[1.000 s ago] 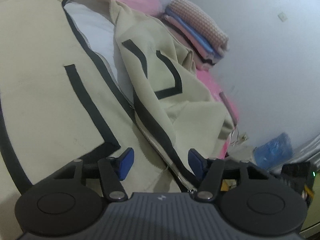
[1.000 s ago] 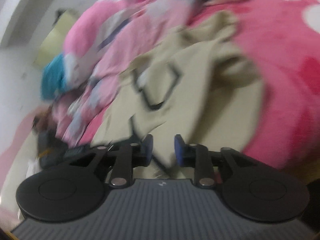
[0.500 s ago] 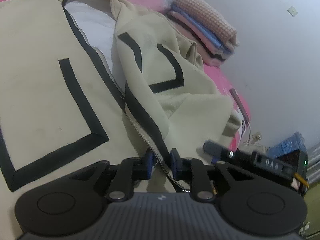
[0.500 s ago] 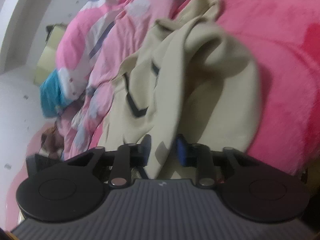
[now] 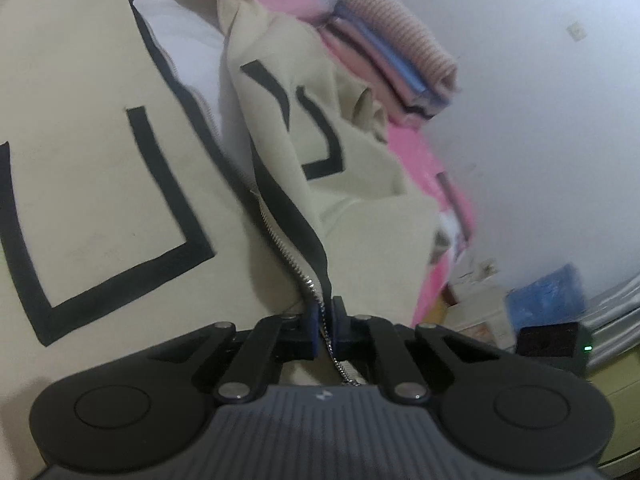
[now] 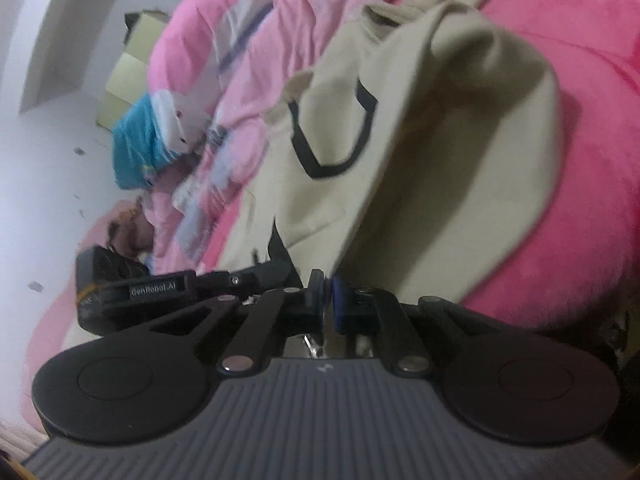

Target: Fold clothes

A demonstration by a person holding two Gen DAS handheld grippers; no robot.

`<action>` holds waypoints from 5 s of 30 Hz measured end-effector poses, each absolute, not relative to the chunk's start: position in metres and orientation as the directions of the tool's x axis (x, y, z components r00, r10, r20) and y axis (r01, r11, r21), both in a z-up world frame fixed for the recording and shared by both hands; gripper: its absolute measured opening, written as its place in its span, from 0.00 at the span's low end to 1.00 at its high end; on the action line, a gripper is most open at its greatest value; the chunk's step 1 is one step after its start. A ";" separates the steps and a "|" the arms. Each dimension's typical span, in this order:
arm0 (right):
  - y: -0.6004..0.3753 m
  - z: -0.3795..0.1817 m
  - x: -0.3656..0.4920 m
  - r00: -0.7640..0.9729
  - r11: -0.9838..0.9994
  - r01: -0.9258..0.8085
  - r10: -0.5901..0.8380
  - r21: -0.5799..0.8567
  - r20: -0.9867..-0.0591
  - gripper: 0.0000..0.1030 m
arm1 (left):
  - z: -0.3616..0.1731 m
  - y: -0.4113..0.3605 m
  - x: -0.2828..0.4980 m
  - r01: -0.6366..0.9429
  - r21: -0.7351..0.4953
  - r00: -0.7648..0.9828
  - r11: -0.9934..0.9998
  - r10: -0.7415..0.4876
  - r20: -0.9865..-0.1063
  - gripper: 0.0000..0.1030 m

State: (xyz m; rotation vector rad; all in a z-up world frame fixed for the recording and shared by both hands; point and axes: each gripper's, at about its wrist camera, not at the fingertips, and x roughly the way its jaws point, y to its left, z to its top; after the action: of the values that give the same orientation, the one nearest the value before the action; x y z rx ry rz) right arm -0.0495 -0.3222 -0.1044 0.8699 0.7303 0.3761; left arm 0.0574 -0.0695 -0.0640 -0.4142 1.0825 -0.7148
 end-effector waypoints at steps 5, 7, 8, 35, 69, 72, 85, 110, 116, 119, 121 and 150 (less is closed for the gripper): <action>-0.312 -0.105 -0.056 0.688 0.719 -0.006 0.507 0.695 -0.518 0.06 | -0.070 -0.077 0.057 0.361 -0.562 0.300 0.744 -0.663 -0.685 0.06; -0.314 -0.099 -0.061 0.688 0.749 -0.016 0.489 0.662 -0.537 0.07 | -0.073 -0.079 0.059 0.366 -0.553 0.301 0.749 -0.657 -0.691 0.06; -0.316 -0.095 -0.064 0.695 0.765 -0.027 0.478 0.644 -0.538 0.08 | -0.073 -0.079 0.060 0.368 -0.552 0.300 0.748 -0.657 -0.691 0.06; -0.476 -0.144 0.044 0.644 0.279 -0.234 0.762 0.931 -0.067 0.53 | -0.082 -0.070 0.057 0.380 -0.558 0.318 0.738 -0.671 -0.670 0.09; -0.375 -0.093 -0.037 0.856 0.984 -0.181 0.154 -0.007 -0.493 0.11 | -0.083 -0.067 0.057 0.338 -0.579 0.343 0.742 -0.670 -0.658 0.09; -0.387 -0.089 -0.041 0.891 0.992 -0.115 0.125 0.049 -0.437 0.11 | -0.083 -0.069 0.055 0.343 -0.571 0.349 0.745 -0.666 -0.659 0.09; -0.396 -0.111 -0.055 0.875 0.996 0.032 -0.065 -0.078 -0.480 0.40 | -0.086 -0.065 0.051 0.359 -0.573 0.358 0.737 -0.676 -0.644 0.09; -0.435 -0.072 -0.138 0.915 0.953 0.221 -0.130 0.206 -0.382 0.59 | -0.092 -0.057 0.052 0.361 -0.612 0.344 0.703 -0.711 -0.613 0.09; -0.403 -0.055 -0.088 0.920 0.983 0.078 -0.006 0.168 -0.391 0.53 | -0.093 -0.055 0.051 0.364 -0.618 0.340 0.697 -0.717 -0.608 0.09; -0.395 -0.049 -0.065 0.911 0.982 0.023 0.056 0.186 -0.408 0.51 | -0.094 -0.053 0.051 0.368 -0.624 0.338 0.689 -0.725 -0.601 0.09; -0.395 -0.044 -0.050 0.902 0.974 0.001 0.096 0.225 -0.421 0.51 | -0.096 -0.051 0.053 0.370 -0.634 0.332 0.679 -0.734 -0.592 0.09; -0.317 -0.065 0.036 0.681 0.748 -0.221 0.578 0.626 -0.449 0.54 | -0.046 -0.017 0.066 0.429 -0.649 0.394 0.628 -0.777 -0.491 0.08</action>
State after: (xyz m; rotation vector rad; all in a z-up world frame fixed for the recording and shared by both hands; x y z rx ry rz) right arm 0.0355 -0.3175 -0.0655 0.5683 0.6839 0.4763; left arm 0.0661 -0.0170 -0.0462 -0.4606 0.8650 -0.7993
